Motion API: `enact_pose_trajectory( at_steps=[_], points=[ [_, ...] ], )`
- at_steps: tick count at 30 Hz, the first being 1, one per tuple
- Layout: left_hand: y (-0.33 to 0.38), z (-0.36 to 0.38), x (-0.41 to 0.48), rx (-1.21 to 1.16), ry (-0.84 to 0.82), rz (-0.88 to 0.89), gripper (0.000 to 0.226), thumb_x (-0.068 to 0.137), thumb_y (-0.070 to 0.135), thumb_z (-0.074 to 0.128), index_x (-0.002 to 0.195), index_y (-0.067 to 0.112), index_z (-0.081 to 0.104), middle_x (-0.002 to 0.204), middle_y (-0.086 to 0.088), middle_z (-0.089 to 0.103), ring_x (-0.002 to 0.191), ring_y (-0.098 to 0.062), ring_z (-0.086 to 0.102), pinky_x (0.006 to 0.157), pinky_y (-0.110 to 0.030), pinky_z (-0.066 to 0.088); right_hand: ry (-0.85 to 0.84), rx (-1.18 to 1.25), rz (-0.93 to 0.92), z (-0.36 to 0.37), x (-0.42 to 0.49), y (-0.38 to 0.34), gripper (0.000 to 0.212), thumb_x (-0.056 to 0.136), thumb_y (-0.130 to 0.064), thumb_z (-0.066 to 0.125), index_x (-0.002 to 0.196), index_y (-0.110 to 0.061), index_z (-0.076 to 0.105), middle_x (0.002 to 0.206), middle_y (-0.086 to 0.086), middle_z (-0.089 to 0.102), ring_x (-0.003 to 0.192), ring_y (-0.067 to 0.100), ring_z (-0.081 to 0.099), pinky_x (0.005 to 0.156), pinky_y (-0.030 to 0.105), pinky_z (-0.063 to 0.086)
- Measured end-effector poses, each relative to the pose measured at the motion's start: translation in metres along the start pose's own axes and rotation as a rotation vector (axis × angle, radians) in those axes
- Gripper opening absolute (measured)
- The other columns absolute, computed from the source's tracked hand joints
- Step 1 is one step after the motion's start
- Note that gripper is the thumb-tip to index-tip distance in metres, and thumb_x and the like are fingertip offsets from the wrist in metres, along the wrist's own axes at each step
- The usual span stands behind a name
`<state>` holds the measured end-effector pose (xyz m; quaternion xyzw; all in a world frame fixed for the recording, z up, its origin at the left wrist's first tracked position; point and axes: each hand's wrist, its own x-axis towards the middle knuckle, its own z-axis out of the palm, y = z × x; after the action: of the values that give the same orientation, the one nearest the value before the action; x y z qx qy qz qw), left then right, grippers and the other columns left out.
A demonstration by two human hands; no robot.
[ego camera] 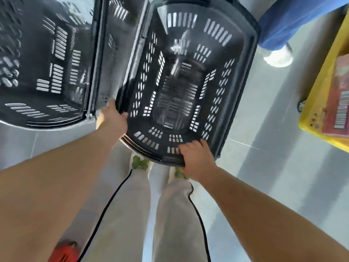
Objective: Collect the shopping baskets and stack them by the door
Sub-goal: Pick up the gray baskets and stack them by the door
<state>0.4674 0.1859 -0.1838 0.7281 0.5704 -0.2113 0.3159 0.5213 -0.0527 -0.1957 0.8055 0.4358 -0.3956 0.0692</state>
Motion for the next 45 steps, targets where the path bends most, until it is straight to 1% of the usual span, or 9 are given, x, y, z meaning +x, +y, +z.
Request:
enact_pose_trajectory(
  at_steps=[5, 9, 13, 17, 21, 29, 33, 38, 45],
  points=[
    [-0.035, 0.000, -0.020, 0.004, 0.132, -0.038, 0.075, 0.088, 0.042, 0.062, 0.150, 0.022, 0.026, 0.147, -0.017, 0.042, 0.127, -0.039, 0.047, 0.102, -0.044, 0.042, -0.040, -0.246, -0.156, 0.001, -0.009, 0.018, 0.042, 0.088, -0.029, 0.051, 0.128, -0.018, 0.050, 0.121, 0.003, 0.060, 0.122, 0.025, 0.045, 0.117, 0.041, 0.010],
    [-0.060, 0.027, -0.057, -0.365, 0.000, -0.215, 0.075, 0.086, 0.044, 0.062, 0.148, 0.021, 0.027, 0.140, -0.007, 0.052, 0.114, -0.033, 0.059, 0.095, -0.044, 0.051, -0.023, -0.251, -0.163, 0.005, -0.010, 0.000, 0.033, 0.087, -0.028, 0.053, 0.118, -0.020, 0.056, 0.112, 0.000, 0.065, 0.115, 0.023, 0.050, 0.117, 0.042, 0.013],
    [-0.082, 0.055, -0.088, -0.745, -0.288, -0.419, 0.044, 0.094, 0.028, 0.058, 0.133, 0.011, 0.049, 0.111, -0.012, 0.062, 0.087, -0.026, 0.063, 0.081, -0.040, 0.057, 0.066, -0.198, -0.154, 0.023, -0.015, -0.025, 0.023, 0.083, -0.023, 0.052, 0.104, -0.020, 0.061, 0.100, -0.001, 0.068, 0.105, 0.023, 0.054, 0.113, 0.038, 0.019],
    [-0.110, 0.072, -0.109, -0.852, -0.403, -0.455, 0.020, 0.096, 0.024, 0.054, 0.110, 0.010, 0.059, 0.100, -0.008, 0.066, 0.088, -0.024, 0.067, 0.077, -0.035, 0.058, 0.096, -0.146, -0.111, 0.050, -0.033, -0.048, 0.024, 0.083, -0.021, 0.053, 0.105, -0.020, 0.063, 0.099, -0.001, 0.069, 0.105, 0.023, 0.055, 0.114, 0.037, 0.019],
    [-0.153, 0.077, -0.125, -0.885, -0.375, -0.463, 0.012, 0.093, 0.023, 0.059, 0.087, 0.013, 0.061, 0.092, -0.007, 0.067, 0.082, -0.022, 0.066, 0.071, -0.032, 0.057, 0.062, -0.112, -0.103, 0.079, -0.058, -0.088, 0.024, 0.084, -0.022, 0.053, 0.106, -0.019, 0.062, 0.102, 0.000, 0.069, 0.109, 0.023, 0.053, 0.113, 0.038, 0.020],
    [-0.267, 0.061, -0.127, -0.918, -0.071, -0.647, 0.019, 0.095, 0.008, 0.046, 0.095, 0.013, 0.064, 0.092, -0.006, 0.070, 0.067, -0.020, 0.068, 0.052, -0.032, 0.058, 0.019, -0.123, -0.298, 0.132, -0.083, -0.172, 0.053, 0.087, -0.028, 0.057, 0.138, -0.022, 0.041, 0.133, 0.004, 0.054, 0.128, 0.025, 0.041, 0.116, 0.044, 0.013],
    [-0.336, 0.044, -0.125, -0.711, 0.060, -0.621, 0.042, 0.094, 0.012, 0.046, 0.135, 0.008, 0.046, 0.129, -0.016, 0.058, 0.098, -0.027, 0.062, 0.084, -0.045, 0.057, 0.016, -0.258, -0.225, 0.131, -0.079, -0.161, 0.068, 0.087, -0.014, 0.054, 0.148, -0.023, 0.026, 0.153, 0.011, 0.030, 0.142, 0.028, 0.022, 0.118, 0.043, 0.004],
    [-0.394, 0.023, -0.134, -0.691, 0.253, -0.564, 0.019, 0.082, 0.023, 0.057, 0.100, 0.025, 0.062, 0.106, -0.007, 0.069, 0.090, -0.029, 0.065, 0.085, -0.039, 0.055, 0.114, -0.365, -0.184, 0.123, -0.064, -0.149, 0.054, 0.086, -0.024, 0.060, 0.138, -0.022, 0.043, 0.132, 0.011, 0.055, 0.126, 0.030, 0.042, 0.112, 0.043, 0.022],
    [-0.402, 0.043, -0.179, -0.714, 0.214, -0.872, 0.078, 0.075, 0.058, 0.069, 0.136, 0.016, 0.044, 0.129, -0.009, 0.056, 0.114, -0.033, 0.056, 0.099, -0.042, 0.047, 0.071, -0.318, -0.273, 0.146, -0.064, -0.234, 0.058, 0.089, -0.046, 0.055, 0.140, -0.023, 0.040, 0.122, 0.009, 0.062, 0.113, 0.032, 0.051, 0.094, 0.040, 0.038]
  ],
)
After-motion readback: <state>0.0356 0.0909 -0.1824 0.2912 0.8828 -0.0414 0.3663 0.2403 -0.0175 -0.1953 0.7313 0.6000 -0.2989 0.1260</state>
